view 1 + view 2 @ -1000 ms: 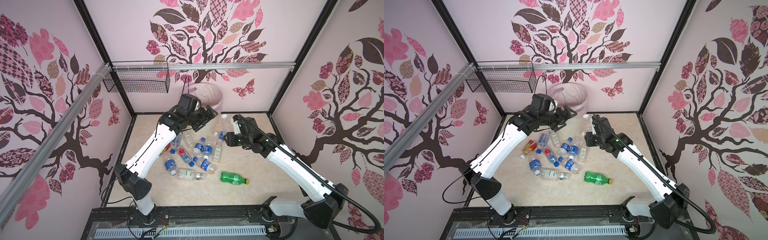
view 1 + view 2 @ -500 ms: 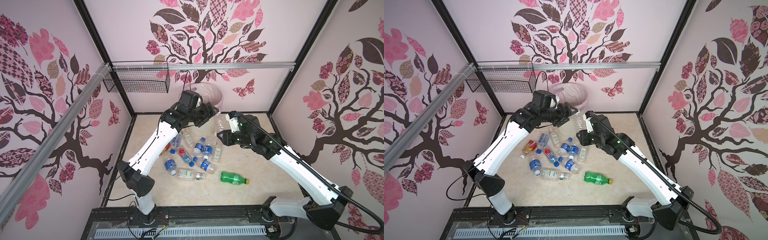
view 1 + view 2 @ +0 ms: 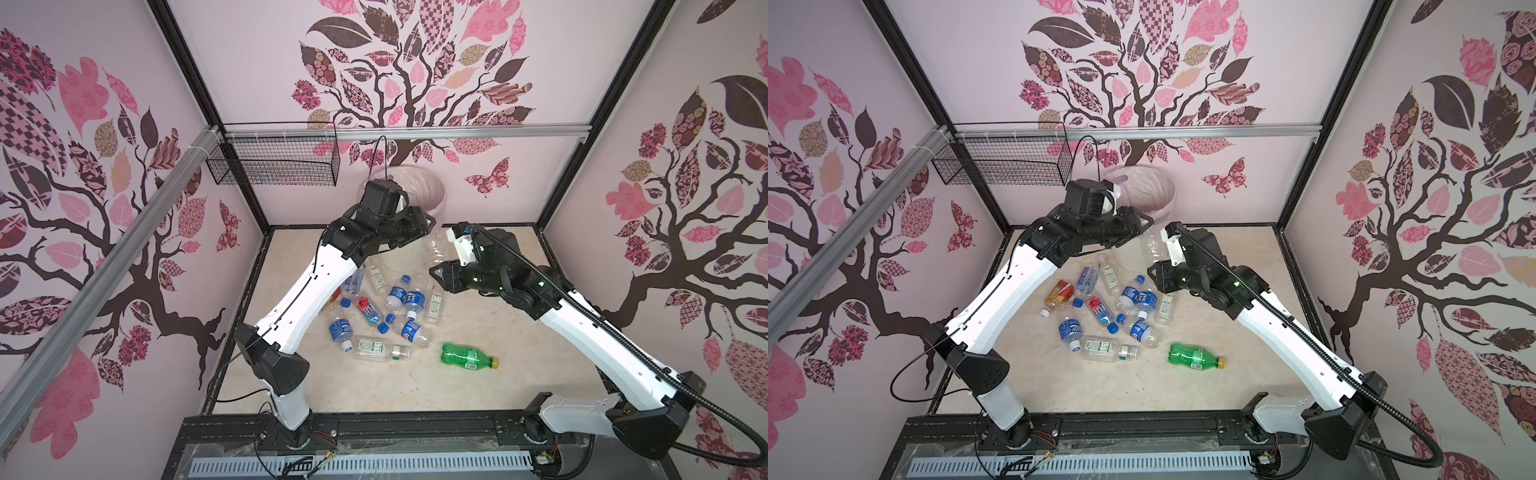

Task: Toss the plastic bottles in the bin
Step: 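Bring the clear bottle to the left gripper and grasp its cap end, then raise the clear bottle over the bin with the left gripper while the right gripper withdraws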

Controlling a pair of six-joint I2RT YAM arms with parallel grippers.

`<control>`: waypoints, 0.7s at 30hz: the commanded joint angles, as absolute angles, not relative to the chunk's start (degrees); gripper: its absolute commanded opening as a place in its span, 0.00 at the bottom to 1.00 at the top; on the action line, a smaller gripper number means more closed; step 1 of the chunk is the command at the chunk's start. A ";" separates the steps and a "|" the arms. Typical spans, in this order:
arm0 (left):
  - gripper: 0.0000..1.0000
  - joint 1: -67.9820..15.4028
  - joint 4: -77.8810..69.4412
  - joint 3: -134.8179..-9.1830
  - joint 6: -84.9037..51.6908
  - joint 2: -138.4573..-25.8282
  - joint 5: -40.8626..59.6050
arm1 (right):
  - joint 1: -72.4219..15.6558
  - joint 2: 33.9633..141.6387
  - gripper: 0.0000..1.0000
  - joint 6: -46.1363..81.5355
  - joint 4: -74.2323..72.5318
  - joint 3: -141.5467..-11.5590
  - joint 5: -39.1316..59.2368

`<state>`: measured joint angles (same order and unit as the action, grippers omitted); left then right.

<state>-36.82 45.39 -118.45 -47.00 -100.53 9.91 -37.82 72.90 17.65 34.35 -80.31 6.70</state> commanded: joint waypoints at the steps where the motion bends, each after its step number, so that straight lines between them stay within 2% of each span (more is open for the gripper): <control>1: 0.51 -38.00 46.70 -119.18 -42.55 -99.85 5.68 | -38.35 73.67 0.44 16.39 32.78 -83.31 7.63; 7: 0.37 -38.42 46.75 -117.80 -42.37 -99.07 1.85 | -38.84 73.83 0.44 16.02 32.53 -82.86 6.73; 9: 0.32 -38.45 46.02 -117.58 -42.03 -98.58 0.83 | -38.85 73.98 0.48 16.12 32.68 -82.98 6.09; 13: 0.22 -38.32 45.18 -117.73 -41.29 -98.13 -0.66 | -38.89 74.70 0.68 16.70 33.16 -84.05 4.30; 15: 0.20 -38.12 45.14 -118.35 -40.63 -98.25 -2.58 | -38.90 75.43 0.80 17.11 33.65 -85.34 3.08; 19: 0.20 -37.02 45.00 -120.72 -39.31 -98.48 -8.41 | -38.92 76.67 0.97 17.67 34.41 -87.59 1.23; 21: 0.20 -36.65 43.28 -121.28 -37.26 -98.21 -12.77 | -38.91 77.28 0.99 17.76 34.78 -88.90 0.42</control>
<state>-37.41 45.71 -118.80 -40.45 -99.79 -5.50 -38.57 75.59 17.21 33.74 -85.91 2.83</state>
